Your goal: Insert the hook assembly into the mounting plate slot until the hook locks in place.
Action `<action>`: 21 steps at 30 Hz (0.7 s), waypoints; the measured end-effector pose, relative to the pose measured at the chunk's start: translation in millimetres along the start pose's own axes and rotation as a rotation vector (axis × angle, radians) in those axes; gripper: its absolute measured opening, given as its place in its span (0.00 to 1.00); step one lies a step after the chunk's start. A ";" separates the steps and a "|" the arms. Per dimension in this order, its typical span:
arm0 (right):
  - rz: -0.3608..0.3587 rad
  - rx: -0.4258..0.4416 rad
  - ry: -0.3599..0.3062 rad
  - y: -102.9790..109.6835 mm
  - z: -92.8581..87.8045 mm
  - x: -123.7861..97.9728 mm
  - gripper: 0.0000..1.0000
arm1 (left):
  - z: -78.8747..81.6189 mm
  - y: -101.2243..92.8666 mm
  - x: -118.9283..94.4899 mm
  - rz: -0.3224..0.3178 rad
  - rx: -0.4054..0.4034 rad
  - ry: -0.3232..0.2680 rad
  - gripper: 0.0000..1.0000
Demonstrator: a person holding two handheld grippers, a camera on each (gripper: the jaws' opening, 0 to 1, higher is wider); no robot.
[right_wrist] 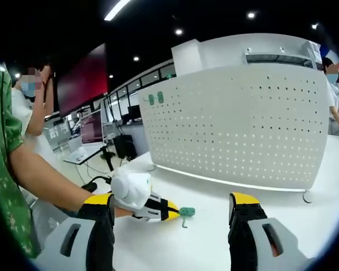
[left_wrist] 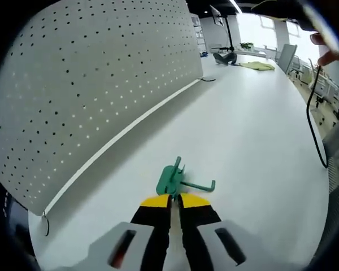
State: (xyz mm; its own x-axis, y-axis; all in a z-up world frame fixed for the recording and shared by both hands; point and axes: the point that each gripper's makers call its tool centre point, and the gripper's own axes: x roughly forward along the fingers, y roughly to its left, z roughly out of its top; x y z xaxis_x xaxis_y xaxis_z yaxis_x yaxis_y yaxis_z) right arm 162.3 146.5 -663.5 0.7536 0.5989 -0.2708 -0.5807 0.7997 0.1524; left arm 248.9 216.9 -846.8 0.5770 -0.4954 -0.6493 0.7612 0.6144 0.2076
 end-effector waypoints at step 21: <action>0.011 -0.005 0.010 1.5 -0.7 4.5 0.85 | -2.8 -2.2 -8.1 -0.016 -0.071 -0.027 0.02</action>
State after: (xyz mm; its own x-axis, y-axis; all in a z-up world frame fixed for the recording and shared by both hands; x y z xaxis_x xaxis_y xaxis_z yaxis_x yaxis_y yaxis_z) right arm 164.6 150.4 -665.2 0.7440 0.6073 -0.2787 -0.5906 0.7927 0.1507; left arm 241.7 221.3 -844.0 0.5733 -0.5214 -0.6320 0.7481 0.6477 0.1443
